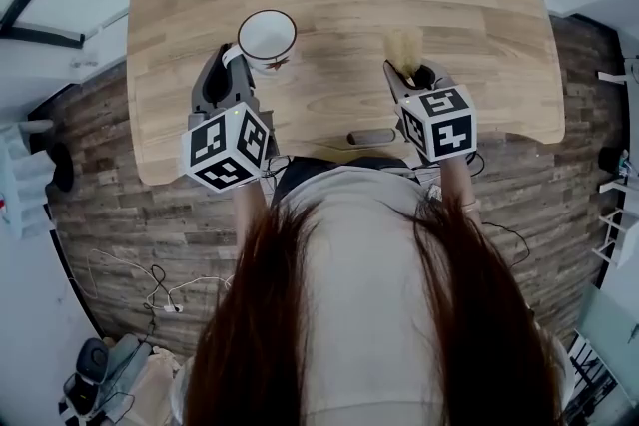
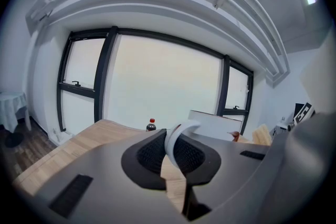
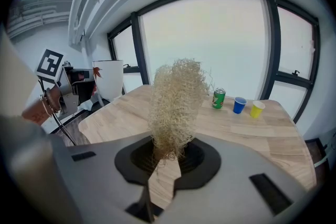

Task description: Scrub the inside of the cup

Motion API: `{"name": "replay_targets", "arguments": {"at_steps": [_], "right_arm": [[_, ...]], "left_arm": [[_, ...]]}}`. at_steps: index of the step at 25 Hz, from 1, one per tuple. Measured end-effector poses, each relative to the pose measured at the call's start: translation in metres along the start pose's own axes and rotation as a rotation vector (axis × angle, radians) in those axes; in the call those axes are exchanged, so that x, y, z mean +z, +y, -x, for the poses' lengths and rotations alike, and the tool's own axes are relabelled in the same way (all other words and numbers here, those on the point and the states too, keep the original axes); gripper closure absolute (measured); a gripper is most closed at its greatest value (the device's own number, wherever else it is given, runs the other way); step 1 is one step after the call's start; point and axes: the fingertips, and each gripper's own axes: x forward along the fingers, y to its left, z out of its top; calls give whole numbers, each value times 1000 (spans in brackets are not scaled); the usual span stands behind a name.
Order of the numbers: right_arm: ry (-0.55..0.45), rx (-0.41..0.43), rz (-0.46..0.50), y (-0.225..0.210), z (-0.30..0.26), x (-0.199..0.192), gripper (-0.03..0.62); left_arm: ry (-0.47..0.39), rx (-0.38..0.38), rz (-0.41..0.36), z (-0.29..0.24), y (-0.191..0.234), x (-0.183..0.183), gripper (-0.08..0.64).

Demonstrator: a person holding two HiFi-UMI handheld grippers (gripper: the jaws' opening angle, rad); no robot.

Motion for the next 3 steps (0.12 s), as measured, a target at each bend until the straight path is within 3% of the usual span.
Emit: {"name": "replay_targets", "arguments": {"at_steps": [3], "right_arm": [[1,15,1,-9,1,-5,520]], "left_arm": [[-8,7,9,0,-10,-2,535]]}}
